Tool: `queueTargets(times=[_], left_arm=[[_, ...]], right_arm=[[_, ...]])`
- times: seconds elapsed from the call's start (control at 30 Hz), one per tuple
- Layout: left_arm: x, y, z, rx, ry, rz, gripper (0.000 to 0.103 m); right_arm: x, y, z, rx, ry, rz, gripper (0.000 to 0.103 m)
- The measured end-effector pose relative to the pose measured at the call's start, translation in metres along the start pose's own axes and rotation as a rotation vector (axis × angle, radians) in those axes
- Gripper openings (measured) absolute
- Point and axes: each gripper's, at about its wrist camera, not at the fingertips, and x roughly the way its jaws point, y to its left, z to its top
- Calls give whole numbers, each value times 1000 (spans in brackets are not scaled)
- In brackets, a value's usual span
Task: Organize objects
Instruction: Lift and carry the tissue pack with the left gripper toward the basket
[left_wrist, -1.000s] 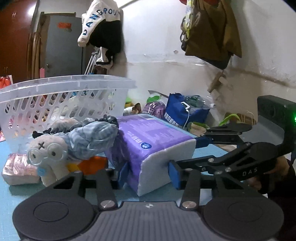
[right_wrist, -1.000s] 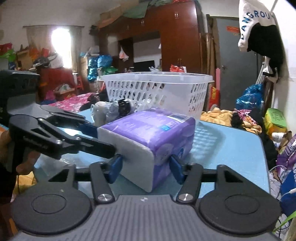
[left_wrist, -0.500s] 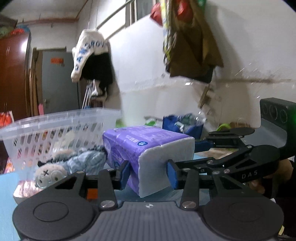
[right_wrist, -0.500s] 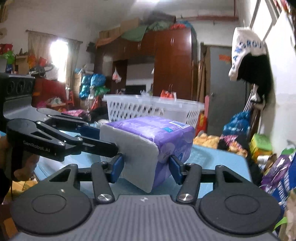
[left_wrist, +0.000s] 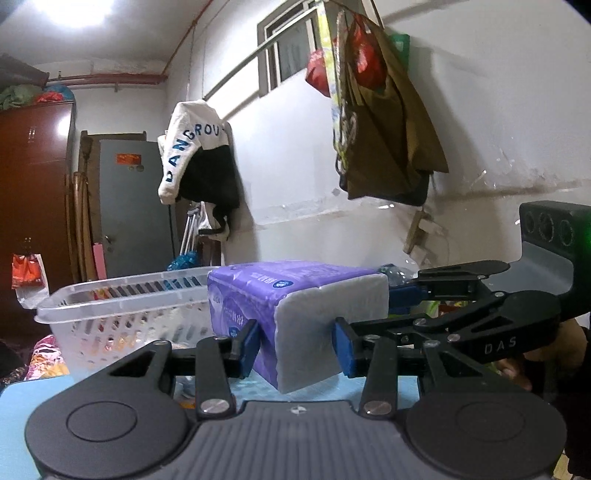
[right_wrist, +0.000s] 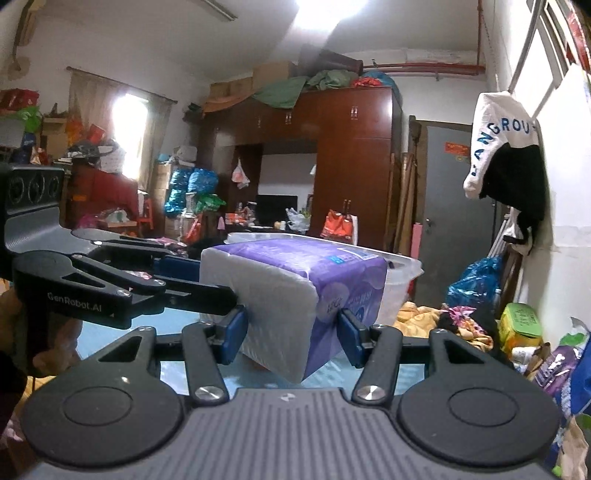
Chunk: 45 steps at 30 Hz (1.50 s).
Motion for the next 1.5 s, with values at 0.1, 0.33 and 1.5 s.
queueTargets(times=[0.1, 0.33, 1.5], left_arm=[[-3, 7, 6, -1, -9, 13, 46], [-8, 27, 24, -19, -33, 10, 44], [68, 138, 87, -5, 75, 204, 45]], right_arm=[[6, -2, 8, 2, -5, 22, 57], [16, -6, 23, 3, -35, 66, 56], [126, -17, 58, -7, 41, 61, 56]])
